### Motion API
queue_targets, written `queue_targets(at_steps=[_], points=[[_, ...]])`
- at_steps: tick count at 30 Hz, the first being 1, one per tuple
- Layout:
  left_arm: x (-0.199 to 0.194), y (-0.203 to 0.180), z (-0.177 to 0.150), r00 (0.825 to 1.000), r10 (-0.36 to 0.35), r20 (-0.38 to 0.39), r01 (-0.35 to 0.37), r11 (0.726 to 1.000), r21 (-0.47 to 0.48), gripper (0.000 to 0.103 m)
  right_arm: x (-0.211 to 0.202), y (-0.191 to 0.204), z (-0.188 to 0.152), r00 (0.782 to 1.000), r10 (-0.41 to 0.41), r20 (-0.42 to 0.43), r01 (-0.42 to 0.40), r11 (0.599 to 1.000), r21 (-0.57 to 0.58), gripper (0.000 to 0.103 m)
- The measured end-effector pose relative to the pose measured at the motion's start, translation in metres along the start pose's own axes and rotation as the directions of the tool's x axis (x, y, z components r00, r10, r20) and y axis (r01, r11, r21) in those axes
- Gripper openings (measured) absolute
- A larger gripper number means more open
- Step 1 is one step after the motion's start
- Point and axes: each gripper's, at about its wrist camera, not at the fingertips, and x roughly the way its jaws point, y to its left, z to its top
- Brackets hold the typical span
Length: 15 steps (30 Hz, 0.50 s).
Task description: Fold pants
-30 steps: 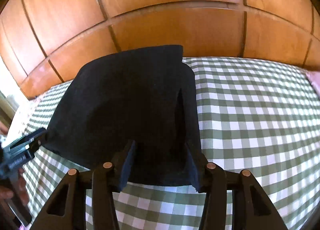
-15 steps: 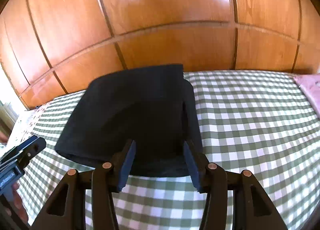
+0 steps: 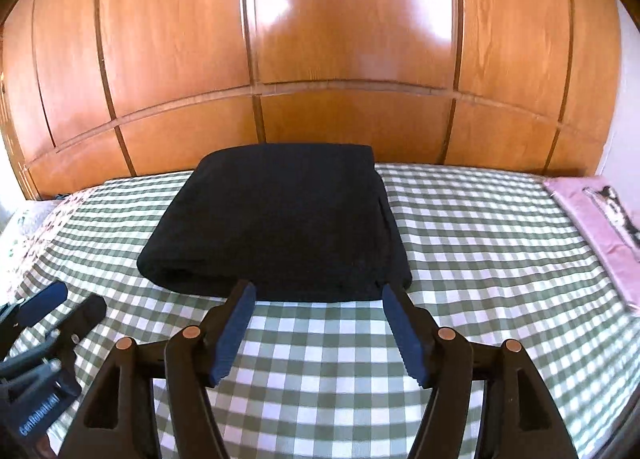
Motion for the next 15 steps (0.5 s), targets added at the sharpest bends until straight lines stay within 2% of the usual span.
queue_targets(at_steps=[3, 9, 15], points=[[-0.011, 0.002, -0.002, 1.000, -0.010, 0.018, 0.010, 1.000, -0.020, 0.073, -0.014, 0.003, -0.006, 0.999, -0.034, 0.025, 0.034, 0.999, -0.008, 0.067], [-0.029, -0.001, -0.001, 0.999, 0.002, 0.042, -0.001, 1.000, -0.022, 0.083, -0.025, -0.004, -0.012, 0.998, -0.035, 0.042, 0.035, 0.999, -0.001, 0.068], [-0.043, -0.006, -0.003, 0.995, 0.066, 0.074, -0.065, 0.998, -0.016, 0.083, -0.035, -0.006, -0.015, 0.998, -0.036, 0.059, 0.036, 0.999, 0.002, 0.069]])
